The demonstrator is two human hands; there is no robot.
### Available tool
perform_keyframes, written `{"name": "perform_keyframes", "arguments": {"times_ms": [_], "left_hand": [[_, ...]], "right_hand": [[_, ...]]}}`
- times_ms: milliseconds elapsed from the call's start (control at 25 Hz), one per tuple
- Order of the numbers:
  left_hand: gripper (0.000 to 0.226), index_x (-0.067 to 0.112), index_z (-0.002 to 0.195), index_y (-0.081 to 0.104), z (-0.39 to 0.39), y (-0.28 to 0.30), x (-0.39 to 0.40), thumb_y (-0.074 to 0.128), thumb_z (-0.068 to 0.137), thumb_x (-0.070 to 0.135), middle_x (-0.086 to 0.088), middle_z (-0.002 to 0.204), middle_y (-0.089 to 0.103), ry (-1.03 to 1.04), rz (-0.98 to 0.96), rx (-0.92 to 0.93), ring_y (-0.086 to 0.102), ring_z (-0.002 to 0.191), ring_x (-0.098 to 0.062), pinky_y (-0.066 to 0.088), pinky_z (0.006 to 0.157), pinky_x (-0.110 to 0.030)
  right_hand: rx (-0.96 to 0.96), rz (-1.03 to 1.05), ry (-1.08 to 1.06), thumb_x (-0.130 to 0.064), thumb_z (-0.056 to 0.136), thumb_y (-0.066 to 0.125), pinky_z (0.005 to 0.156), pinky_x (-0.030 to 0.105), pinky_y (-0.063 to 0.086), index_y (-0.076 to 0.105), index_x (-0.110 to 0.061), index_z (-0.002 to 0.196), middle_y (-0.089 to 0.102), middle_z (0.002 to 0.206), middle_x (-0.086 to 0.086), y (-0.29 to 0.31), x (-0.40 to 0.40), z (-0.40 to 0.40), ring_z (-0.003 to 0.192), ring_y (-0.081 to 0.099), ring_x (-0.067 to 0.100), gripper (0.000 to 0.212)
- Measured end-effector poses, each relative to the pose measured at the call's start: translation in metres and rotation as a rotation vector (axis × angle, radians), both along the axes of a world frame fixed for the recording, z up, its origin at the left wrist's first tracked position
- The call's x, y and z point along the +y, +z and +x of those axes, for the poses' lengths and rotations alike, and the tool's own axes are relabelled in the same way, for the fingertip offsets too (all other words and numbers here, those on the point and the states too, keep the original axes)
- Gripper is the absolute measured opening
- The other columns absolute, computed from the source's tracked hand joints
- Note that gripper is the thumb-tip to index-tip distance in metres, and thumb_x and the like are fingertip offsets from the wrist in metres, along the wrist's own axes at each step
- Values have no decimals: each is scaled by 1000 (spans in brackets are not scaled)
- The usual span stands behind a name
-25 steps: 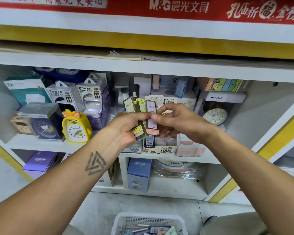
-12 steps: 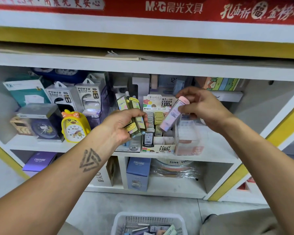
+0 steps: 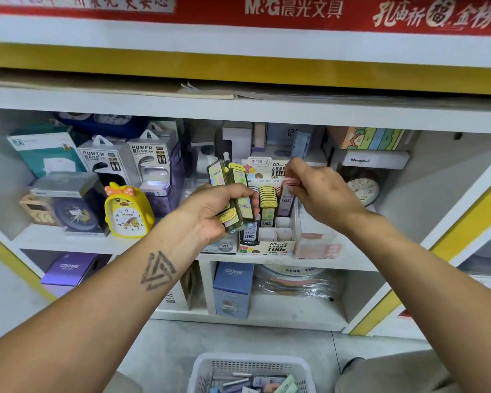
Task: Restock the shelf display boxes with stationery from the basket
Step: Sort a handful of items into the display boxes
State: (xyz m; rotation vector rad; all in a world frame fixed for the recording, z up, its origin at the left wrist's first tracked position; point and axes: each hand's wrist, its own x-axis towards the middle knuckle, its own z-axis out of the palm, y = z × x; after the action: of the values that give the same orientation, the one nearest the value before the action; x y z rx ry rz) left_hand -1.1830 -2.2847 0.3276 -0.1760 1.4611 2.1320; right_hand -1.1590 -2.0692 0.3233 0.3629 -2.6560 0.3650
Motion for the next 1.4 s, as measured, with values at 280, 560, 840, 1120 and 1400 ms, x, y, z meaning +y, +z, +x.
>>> {"name": "perform_keyframes", "arguments": {"times_ms": [280, 560, 840, 1120, 1400], "left_hand": [[26, -6, 108, 64, 2, 1, 1, 66, 82, -8, -21, 87, 69, -9, 64, -12, 69, 66, -26, 61, 58, -39], [36, -9, 118, 62, 6, 2, 2, 67, 82, -6, -22, 87, 70, -24, 50, -8, 71, 65, -26, 58, 54, -35], [44, -1, 120, 66, 8, 5, 3, 72, 77, 0, -24, 107, 71, -68, 75, 29, 72, 79, -32, 61, 60, -40], [44, 2, 121, 67, 11, 8, 1, 76, 77, 9, -21, 102, 73, -137, 83, 51, 73, 73, -30, 60, 61, -40], [37, -1, 120, 66, 9, 8, -1, 72, 85, 10, -25, 101, 72, -93, 28, 113, 73, 78, -34, 61, 65, -47]], "right_hand": [[23, 53, -14, -21, 94, 65, 61, 41, 51, 59, -16, 95, 67, 79, 4, -2, -2, -3, 71, 61, 30, 8], [-64, 39, -115, -17, 95, 61, 75, 34, 51, 76, -19, 108, 63, 106, -2, -2, -8, -2, 91, 61, 20, 20], [-662, -963, 159, -37, 70, 83, 57, 26, 48, 59, -18, 125, 72, 95, 8, 17, -41, 9, 75, 68, 14, 63], [-552, -970, 228, -14, 63, 90, 75, 34, 61, 51, -27, 140, 65, 106, 0, 18, -41, 10, 74, 67, 17, 87], [-513, -1175, 161, 9, 81, 75, 62, 28, 57, 60, -10, 116, 69, 84, 8, 23, -33, 6, 76, 72, 26, 42]]}}
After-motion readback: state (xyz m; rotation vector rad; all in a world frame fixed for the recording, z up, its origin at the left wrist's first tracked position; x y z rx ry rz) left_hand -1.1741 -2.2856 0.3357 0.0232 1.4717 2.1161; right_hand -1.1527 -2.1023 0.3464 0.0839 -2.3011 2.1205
